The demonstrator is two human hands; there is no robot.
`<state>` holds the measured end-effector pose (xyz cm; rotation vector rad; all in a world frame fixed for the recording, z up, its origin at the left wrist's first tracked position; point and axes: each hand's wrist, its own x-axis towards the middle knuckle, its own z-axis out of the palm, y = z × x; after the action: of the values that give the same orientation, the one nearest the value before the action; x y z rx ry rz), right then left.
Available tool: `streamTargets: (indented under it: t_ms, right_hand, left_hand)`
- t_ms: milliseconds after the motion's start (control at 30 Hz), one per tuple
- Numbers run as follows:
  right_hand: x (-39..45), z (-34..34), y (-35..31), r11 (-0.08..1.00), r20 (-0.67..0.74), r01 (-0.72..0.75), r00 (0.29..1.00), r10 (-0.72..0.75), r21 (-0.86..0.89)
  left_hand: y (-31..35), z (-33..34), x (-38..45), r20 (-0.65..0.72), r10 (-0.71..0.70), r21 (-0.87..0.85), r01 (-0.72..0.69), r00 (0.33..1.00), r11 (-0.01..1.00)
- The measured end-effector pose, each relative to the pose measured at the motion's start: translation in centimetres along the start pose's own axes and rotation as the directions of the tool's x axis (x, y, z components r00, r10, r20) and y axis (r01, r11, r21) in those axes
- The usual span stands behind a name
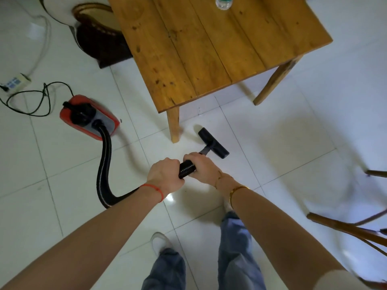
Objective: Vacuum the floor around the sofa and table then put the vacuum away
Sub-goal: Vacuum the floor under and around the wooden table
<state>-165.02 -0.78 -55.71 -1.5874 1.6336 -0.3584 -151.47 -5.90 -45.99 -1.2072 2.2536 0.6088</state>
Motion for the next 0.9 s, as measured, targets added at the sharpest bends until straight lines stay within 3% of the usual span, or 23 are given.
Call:
streamTargets:
  t_ms: [500, 900]
  right_hand:
    - [6.7, -17.2, 13.9, 0.993, 0.077, 0.082, 0.994, -0.075, -0.083]
    - [7.2, -18.4, 15.0, 0.990, 0.111, 0.087, 0.991, -0.075, -0.107]
  left_hand:
    - [13.1, -6.1, 15.2, -0.122, -0.114, -0.145, 0.096, 0.986, 0.985]
    - [14.5, -6.5, 16.1, -0.129, -0.129, -0.144, 0.110, 0.983, 0.983]
